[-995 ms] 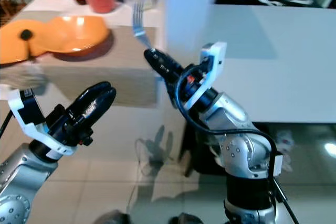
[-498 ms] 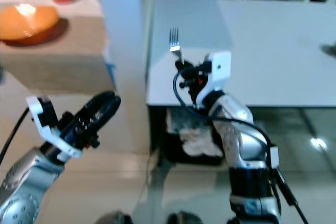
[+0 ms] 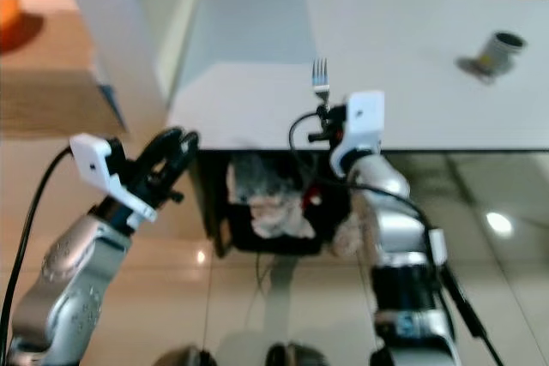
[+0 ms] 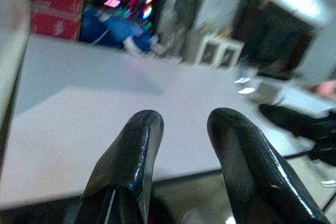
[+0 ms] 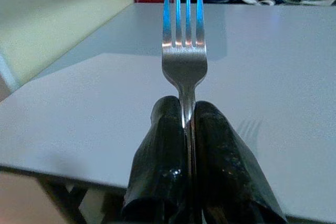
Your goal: Setting the table
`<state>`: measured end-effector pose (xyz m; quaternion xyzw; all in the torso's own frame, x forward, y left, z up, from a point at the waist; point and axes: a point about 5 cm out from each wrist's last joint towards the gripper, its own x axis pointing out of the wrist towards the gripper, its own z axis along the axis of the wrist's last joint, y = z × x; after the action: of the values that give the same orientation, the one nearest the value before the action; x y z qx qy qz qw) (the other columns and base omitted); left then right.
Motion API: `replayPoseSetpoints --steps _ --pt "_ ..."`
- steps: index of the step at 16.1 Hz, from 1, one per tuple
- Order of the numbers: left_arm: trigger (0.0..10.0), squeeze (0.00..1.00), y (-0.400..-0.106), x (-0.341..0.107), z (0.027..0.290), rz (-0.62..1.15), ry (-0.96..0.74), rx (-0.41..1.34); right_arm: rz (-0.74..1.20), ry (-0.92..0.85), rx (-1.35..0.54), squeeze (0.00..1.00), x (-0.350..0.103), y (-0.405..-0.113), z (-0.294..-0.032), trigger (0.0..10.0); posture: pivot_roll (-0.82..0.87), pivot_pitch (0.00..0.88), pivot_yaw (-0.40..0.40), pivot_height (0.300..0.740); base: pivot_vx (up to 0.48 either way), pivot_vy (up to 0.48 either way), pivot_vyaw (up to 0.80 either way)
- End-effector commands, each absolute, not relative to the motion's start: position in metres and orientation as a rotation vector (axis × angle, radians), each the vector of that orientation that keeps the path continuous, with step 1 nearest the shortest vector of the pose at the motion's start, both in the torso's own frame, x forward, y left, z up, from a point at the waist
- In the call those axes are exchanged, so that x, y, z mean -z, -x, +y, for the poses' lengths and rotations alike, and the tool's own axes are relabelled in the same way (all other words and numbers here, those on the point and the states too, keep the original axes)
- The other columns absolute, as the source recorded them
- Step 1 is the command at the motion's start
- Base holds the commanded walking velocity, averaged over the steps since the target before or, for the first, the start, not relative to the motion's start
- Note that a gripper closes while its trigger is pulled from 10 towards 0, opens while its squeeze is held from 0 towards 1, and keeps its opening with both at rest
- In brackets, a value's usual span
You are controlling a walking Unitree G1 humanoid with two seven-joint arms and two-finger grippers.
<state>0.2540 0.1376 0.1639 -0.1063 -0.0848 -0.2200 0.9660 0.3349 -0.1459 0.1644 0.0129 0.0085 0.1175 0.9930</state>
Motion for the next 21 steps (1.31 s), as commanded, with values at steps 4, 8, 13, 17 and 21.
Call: replayPoseSetpoints --steps 4,8,13,17,21 --pt "10.0 0.0 -0.256 -0.16 0.146 -0.175 0.178 0.343 0.04 0.068 -0.251 0.0 -0.163 -0.339 -0.139 10.0 -0.08 0.127 0.011 0.74 0.346 0.0 -0.4" --pt "10.0 0.0 -0.255 -0.161 0.141 -0.178 0.183 0.339 0.023 0.077 -0.261 0.0 -0.164 -0.34 -0.137 10.0 -0.09 0.133 0.007 0.74 0.472 0.0 -0.2" --pt "10.0 0.0 -0.254 -0.159 0.14 -0.176 0.184 0.316 0.037 0.1 -0.353 0.0 -0.161 -0.338 -0.128 10.0 -0.09 0.139 0.003 0.74 0.472 0.0 0.32" --pt "10.0 0.0 -0.259 -0.152 0.142 -0.133 0.162 0.26 0.079 0.187 -0.296 0.0 -0.157 -0.342 -0.133 10.0 -0.09 0.147 0.006 0.74 0.208 0.0 0.0" --pt "10.0 0.0 -0.254 -0.147 0.141 -0.109 0.141 0.237 0.131 0.12 -0.256 0.0 -0.162 -0.357 -0.115 10.0 -0.1 0.18 0.01 0.74 0.0 0.0 0.0"
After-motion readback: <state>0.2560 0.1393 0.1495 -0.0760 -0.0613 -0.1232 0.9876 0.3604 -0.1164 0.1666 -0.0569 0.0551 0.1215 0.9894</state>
